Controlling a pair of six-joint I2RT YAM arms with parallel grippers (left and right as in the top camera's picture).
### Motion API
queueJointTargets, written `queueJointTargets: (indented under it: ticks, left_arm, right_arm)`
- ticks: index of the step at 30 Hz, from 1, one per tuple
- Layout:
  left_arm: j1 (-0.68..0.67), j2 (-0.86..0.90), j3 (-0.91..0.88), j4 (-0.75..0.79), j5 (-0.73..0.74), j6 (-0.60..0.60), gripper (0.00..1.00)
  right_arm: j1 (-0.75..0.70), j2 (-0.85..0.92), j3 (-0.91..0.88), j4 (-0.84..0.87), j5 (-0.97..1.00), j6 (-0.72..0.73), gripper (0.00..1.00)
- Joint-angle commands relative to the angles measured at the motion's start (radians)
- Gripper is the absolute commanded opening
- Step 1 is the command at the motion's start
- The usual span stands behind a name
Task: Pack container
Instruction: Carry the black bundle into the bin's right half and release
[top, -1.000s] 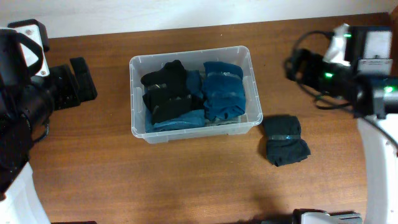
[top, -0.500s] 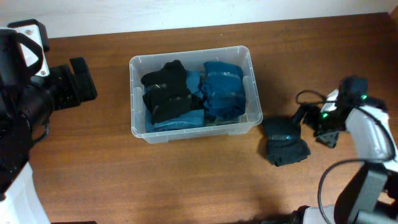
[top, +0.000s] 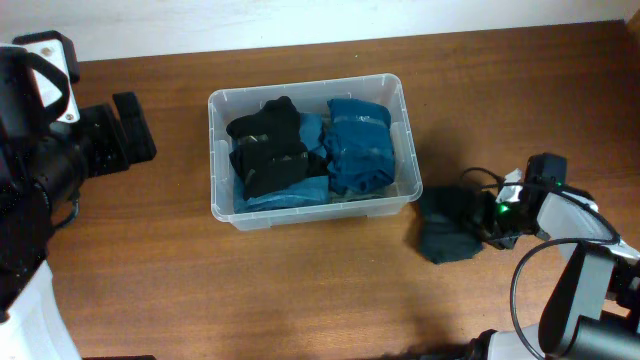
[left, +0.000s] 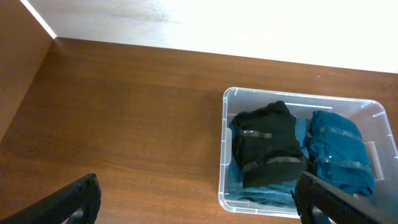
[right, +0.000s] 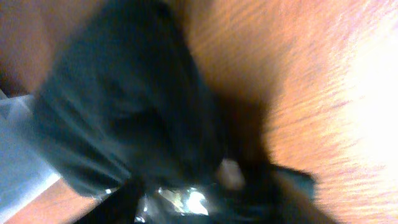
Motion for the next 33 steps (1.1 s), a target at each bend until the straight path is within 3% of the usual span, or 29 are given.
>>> queueJointTargets:
  ticks: [1, 8, 16, 23, 29, 33]
  left_arm:
    - [0.000, -0.010, 0.007, 0.000, -0.011, 0.005, 0.99]
    - [0.000, -0.010, 0.007, 0.000, -0.011, 0.005, 0.99]
    - [0.000, -0.010, 0.007, 0.000, -0.011, 0.005, 0.99]
    - [0.000, -0.010, 0.007, 0.000, -0.011, 0.005, 0.99]
    - [0.000, -0.010, 0.007, 0.000, -0.011, 0.005, 0.99]
    - [0.000, -0.010, 0.007, 0.000, -0.011, 0.005, 0.99]
  right_arm:
    - [0.001, -0.009, -0.018, -0.017, -0.050, -0.004, 0.26]
    - [0.002, -0.205, 0.032, -0.092, -0.176, -0.006, 0.21]
    - [0.003, -0.530, 0.217, -0.185, -0.401, 0.034, 0.16]
    - [0.108, -0.600, 0.265, 0.085, -0.525, 0.237, 0.14]
    - [0.396, -0.480, 0.265, 0.354, -0.327, 0.366, 0.13]
    - [0.592, -0.304, 0.266, 0.497, -0.127, 0.417, 0.14]
